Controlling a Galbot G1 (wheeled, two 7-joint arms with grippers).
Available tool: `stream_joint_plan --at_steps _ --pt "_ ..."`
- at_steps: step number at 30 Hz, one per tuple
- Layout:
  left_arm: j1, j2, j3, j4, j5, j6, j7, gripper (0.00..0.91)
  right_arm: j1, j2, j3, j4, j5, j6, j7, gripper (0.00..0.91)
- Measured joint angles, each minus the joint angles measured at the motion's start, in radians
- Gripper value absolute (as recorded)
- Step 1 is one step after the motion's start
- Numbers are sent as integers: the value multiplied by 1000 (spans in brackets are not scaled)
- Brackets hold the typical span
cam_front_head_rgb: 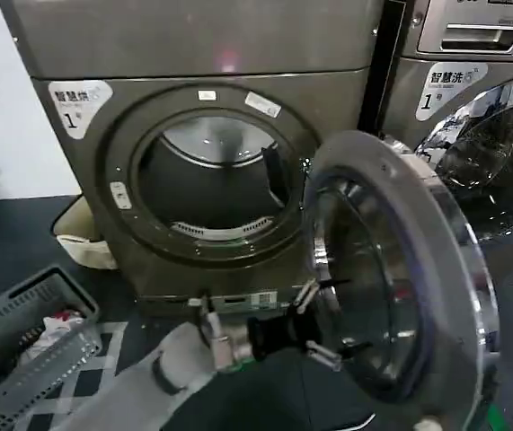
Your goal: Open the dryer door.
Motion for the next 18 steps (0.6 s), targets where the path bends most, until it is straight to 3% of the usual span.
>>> stream_joint_plan --at_steps 8,18 --pt "-88 -150 25 155 168 -43 -35 907 -14 74 18 17 -2 6 -5 907" --pt "-167 -353 31 364 287 -71 -121 907 -9 88 15 30 -2 -2 -6 907"
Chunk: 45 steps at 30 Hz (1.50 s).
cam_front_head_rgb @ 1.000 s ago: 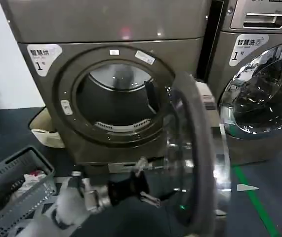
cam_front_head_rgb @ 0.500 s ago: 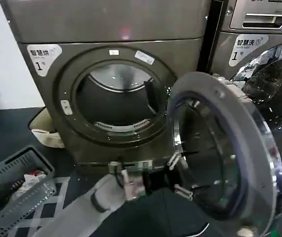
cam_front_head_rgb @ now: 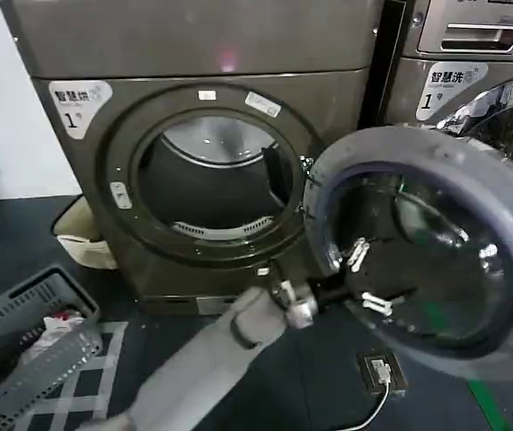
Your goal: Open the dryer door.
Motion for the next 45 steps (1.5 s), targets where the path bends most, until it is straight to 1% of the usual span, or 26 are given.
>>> stream_joint_plan --at_steps 7,10,14,16,19,20,22,26,29,33,40,45 --pt "-27 -109 -5 118 36 20 -30 907 1 2 -9 9 1 -2 -1 907" --pt "-34 -137 -15 155 68 42 -45 907 3 2 -13 15 1 -6 -1 907" --pt "-42 -167 -32 193 88 51 -58 907 4 4 -15 24 5 -11 -1 907" --pt "-43 -175 -43 206 107 68 -73 907 5 5 -15 26 16 -11 2 907" --pt "-45 -180 -52 209 120 125 -103 907 8 7 -18 28 29 -14 6 907" --pt "-46 -180 -53 209 120 144 -111 907 8 7 -18 29 30 -16 6 907" --pt "-46 -180 -53 209 114 157 -117 907 9 8 -19 30 31 -17 6 907" --pt "-46 -178 -53 208 104 155 -117 907 9 7 -19 28 31 -19 6 907" --pt "-46 -177 -53 205 100 154 -116 907 9 7 -19 28 26 -36 8 907" --pt "-42 -169 -53 189 87 157 -114 907 5 7 -14 22 17 -43 9 907" --pt "-2 -105 -33 103 36 198 -102 907 1 20 -9 -7 -13 -34 9 907" --pt "23 -61 -30 31 26 201 -104 907 -2 31 -14 -36 -25 -22 11 907"
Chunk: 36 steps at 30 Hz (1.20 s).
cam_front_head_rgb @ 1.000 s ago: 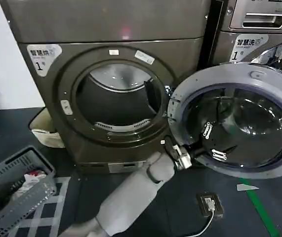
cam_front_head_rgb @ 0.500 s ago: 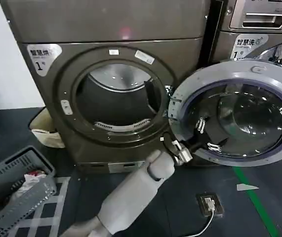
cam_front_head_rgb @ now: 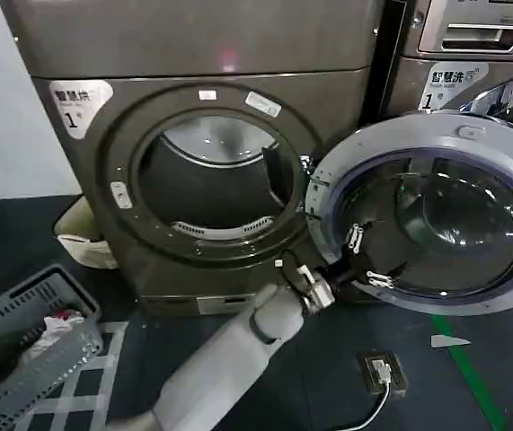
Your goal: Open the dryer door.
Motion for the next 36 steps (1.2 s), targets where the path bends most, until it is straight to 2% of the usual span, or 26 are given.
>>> stream_joint_plan --at_steps 7,13,20,25,29,33,36 --pt "64 98 -9 -122 -56 65 3 907 -4 12 -3 -29 -4 19 -1 907" --pt "185 322 -88 -307 -110 88 23 907 5 16 -13 -37 -1 27 -6 907" --pt "406 594 -275 -482 -188 92 39 907 18 23 -19 7 35 14 -34 907" --pt "585 760 -453 -494 -324 86 17 907 26 26 -20 39 32 -20 -41 907" --pt "721 856 -581 -474 -435 104 -5 907 38 29 -16 60 26 -87 -30 907" --pt "823 936 -710 -419 -569 179 -22 907 52 34 -14 56 10 -105 -26 907" --pt "867 979 -785 -374 -647 230 -21 907 60 40 -16 51 11 -100 -33 907"
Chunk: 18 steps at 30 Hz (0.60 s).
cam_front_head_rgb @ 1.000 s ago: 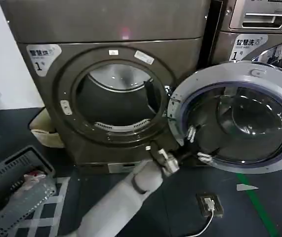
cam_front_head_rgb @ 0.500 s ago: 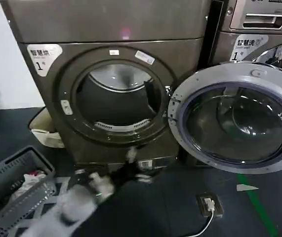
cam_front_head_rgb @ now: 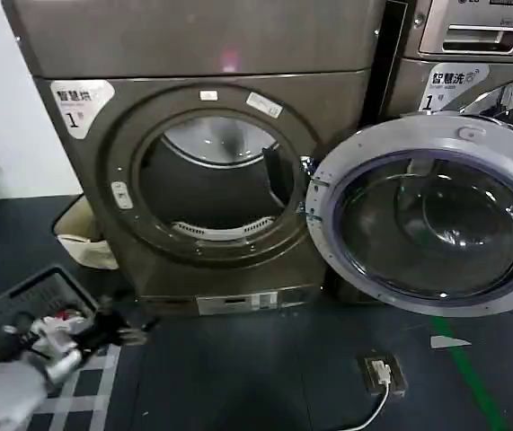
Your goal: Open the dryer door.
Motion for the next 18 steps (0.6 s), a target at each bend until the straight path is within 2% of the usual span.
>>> stream_joint_plan --at_steps 4,7,13,18 --pt "37 55 -92 54 -97 87 7 907 6 3 -2 -13 4 31 -28 907" --pt "31 93 -123 95 -185 192 29 907 11 1 -3 -17 17 50 -54 907" --pt "-54 132 -113 220 -351 356 41 907 12 6 -4 -11 52 70 -74 907" --pt "-137 158 -115 314 -453 560 50 907 16 6 7 -11 100 78 -82 907"
